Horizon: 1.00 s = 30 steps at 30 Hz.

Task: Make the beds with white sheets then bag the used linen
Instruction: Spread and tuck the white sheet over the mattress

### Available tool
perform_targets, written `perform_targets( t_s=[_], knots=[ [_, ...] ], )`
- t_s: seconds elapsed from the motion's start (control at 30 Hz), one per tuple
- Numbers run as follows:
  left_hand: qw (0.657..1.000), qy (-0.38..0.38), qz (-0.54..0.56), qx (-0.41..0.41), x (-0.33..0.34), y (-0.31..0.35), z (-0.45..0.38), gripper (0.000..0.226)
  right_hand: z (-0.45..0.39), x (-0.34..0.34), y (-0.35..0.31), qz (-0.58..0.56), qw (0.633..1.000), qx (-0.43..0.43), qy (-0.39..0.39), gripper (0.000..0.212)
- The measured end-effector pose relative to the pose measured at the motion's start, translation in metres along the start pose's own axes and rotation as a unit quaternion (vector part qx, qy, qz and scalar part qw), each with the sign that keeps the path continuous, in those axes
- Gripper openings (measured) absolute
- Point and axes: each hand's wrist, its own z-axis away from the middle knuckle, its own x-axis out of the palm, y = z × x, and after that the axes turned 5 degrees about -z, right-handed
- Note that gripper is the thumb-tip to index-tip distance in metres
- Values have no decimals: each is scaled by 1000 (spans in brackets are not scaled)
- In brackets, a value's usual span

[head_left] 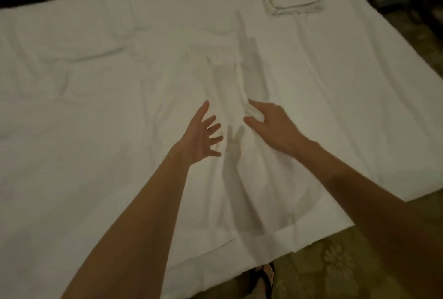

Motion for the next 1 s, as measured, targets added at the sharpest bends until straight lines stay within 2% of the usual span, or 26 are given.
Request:
perform_targets(
  t_s=[0.1, 0.2, 0.3, 0.4, 0.5, 0.6, 0.73, 0.77, 0.87, 0.93, 1.0],
  knots=[
    [996, -15, 78, 34, -48, 11, 31, 86, 2, 72, -48, -2, 998, -36, -60, 52],
    [991, 9, 108, 81, -90, 20, 56, 64, 8, 148, -80, -4, 992, -57, -110, 55],
    [987, 106, 93, 77, -140, 12, 68, 37, 15, 212, -104, 4, 988, -59, -143, 57],
    [975, 200, 52, 78, -201, -18, 68, 39, 22, 266, -113, 15, 978, -34, -204, 62],
    [967, 243, 26, 66, -242, -57, 65, 34, 31, 304, -101, -5, 959, 5, -285, 71],
    [964, 263, 32, 29, -257, -92, 59, 28, 48, 317, -77, -45, 932, 109, -344, 65],
    [965, 255, -60, -28, -258, -110, 52, 33, 75, 316, -37, -117, 906, 245, -326, 29],
    [963, 251, -90, -33, -259, -111, 52, 34, 82, 313, -29, -150, 885, 301, -322, 31],
    [964, 206, -156, -67, -257, -119, 65, 38, 103, 302, -12, -219, 792, 456, -341, 62],
    [959, 183, -190, -99, -252, -140, 77, 40, 116, 297, -2, -247, 757, 495, -349, 77],
    [958, 173, -200, -111, -247, -160, 86, 46, 126, 296, 3, -284, 740, 513, -329, 80]
  ],
)
